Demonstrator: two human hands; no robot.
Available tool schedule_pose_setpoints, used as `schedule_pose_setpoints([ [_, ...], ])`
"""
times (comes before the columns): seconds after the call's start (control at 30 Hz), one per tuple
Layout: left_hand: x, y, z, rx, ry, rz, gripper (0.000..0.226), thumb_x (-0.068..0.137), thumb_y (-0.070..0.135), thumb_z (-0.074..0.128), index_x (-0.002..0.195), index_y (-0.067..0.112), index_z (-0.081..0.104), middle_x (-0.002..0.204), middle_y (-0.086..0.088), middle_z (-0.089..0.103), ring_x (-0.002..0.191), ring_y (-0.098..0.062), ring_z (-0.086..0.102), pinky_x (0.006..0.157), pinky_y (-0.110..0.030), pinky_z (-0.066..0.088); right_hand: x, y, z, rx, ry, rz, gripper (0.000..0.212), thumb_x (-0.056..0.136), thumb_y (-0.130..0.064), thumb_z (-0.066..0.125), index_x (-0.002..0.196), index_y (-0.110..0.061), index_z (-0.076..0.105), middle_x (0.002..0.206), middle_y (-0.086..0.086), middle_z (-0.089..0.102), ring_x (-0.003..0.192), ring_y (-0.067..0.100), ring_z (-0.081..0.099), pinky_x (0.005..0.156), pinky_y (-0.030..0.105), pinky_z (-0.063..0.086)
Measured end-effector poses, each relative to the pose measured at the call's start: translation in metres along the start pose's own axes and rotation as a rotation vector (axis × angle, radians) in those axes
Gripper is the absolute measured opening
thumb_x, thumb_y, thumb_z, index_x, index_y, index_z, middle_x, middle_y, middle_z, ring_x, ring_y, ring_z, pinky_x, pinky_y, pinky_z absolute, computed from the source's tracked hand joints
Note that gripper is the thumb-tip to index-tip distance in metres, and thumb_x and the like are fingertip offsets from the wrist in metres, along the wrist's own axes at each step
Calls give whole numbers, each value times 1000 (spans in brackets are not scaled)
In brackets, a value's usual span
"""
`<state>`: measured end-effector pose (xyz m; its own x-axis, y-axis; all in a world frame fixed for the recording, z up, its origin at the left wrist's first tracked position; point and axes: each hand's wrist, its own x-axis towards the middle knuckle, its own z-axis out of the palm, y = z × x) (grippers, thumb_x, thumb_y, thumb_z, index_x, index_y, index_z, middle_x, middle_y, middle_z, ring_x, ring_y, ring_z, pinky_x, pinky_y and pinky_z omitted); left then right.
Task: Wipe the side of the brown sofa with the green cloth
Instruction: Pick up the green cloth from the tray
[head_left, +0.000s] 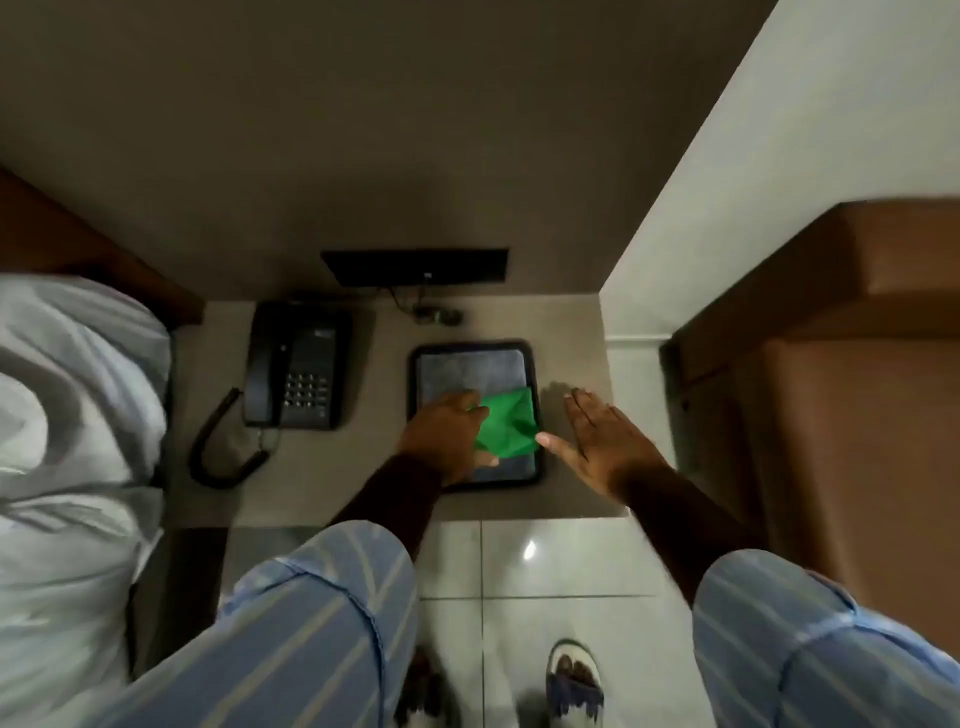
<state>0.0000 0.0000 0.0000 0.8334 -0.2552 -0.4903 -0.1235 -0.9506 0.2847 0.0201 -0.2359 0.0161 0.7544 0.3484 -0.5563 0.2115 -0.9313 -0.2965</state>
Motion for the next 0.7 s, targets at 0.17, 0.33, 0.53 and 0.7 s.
schedule_pose_setpoints([
  [0.17, 25, -12, 71, 75, 57, -59, 67, 87, 47, 71, 142, 12, 56, 151, -13, 49, 134, -38, 50, 110, -48, 46, 33, 21, 103, 41, -15, -13, 128, 82, -97, -2, 166, -5, 25, 174, 18, 25, 163, 34, 24, 133, 48, 27],
  [0.33, 38, -22, 89, 114, 147, -22, 42, 70, 15, 82, 110, 6, 74, 116, -19, 71, 92, -44, 69, 75, -46, 62, 32, 21, 127, 50, 63, -11, 123, 84, -93, -8, 169, -6, 16, 179, 13, 8, 167, 27, 8, 135, 46, 11],
  [0.53, 41, 0, 49, -50, 165, -125, 35, 94, 12, 59, 127, 3, 64, 133, -21, 63, 119, -42, 60, 101, -47, 48, 28, 32, 92, 106, 43, -35, 132, 75, -96, -14, 168, -10, 23, 179, 9, 16, 166, 22, 13, 135, 41, 11],
  [0.7, 8, 29, 10, -176, 270, -250, 32, 98, 19, 57, 126, 3, 62, 127, -19, 65, 112, -37, 63, 98, -46, 51, -8, 53, 44, -17, 39, -100, 131, 72, -90, -28, 170, -14, 15, 180, 6, 11, 167, 20, 8, 134, 36, 1],
])
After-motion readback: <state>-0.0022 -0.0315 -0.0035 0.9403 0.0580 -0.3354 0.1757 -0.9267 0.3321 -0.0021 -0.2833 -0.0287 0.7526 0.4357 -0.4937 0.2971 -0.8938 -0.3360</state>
